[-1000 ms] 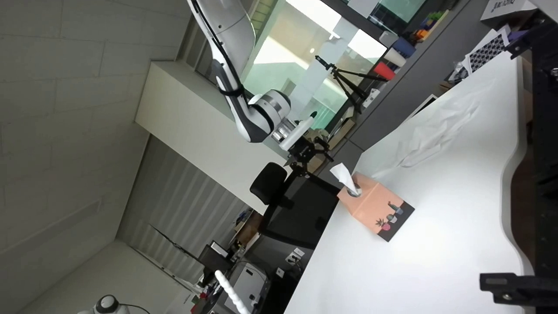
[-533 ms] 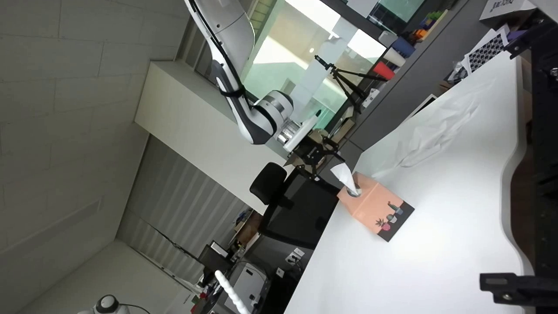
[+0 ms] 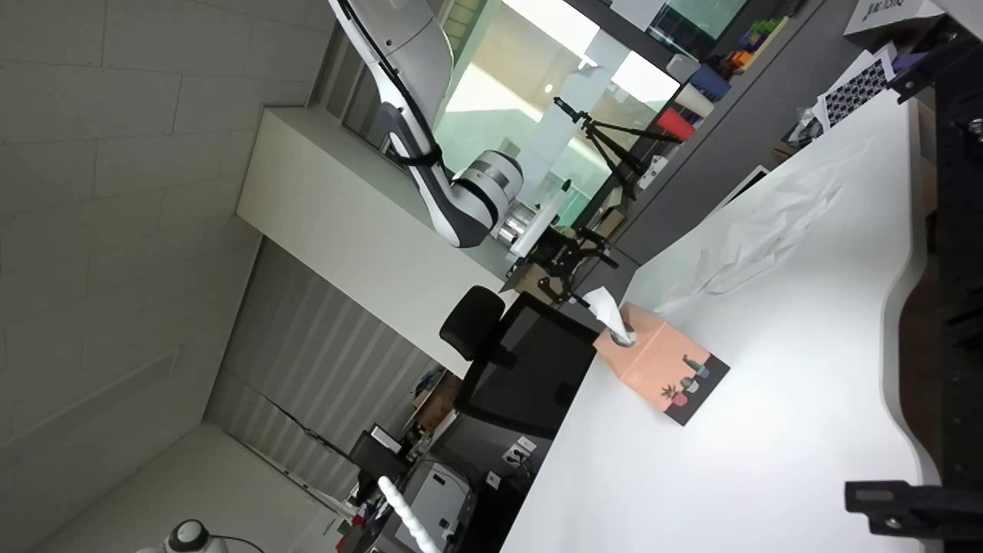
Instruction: Remove two pieces of tissue from the tissue box and put them on the table
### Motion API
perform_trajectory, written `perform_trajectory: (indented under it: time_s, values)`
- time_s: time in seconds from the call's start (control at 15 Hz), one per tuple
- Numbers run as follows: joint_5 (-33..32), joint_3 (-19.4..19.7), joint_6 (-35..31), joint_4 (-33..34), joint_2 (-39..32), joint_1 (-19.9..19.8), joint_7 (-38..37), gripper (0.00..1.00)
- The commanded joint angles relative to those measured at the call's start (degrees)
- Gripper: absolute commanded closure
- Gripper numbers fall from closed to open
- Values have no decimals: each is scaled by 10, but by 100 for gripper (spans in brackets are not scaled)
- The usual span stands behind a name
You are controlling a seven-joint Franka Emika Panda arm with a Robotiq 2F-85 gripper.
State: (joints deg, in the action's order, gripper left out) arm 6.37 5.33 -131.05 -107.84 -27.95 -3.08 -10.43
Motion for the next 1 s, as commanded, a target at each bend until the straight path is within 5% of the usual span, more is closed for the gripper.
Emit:
perform_trajectory:
  time_s: [0.0,0.07,0.2,0.8,0.93]
  values:
    - [-1,2,-14,-11,12,-5,-3,0]
    - [6,-1,-26,-12,9,-8,2,25]
    - [13,-4,-51,-16,7,-11,8,32]
    - [52,-41,-166,-48,4,-20,66,96]
    - [61,-49,-170,-49,3,-24,77,100]
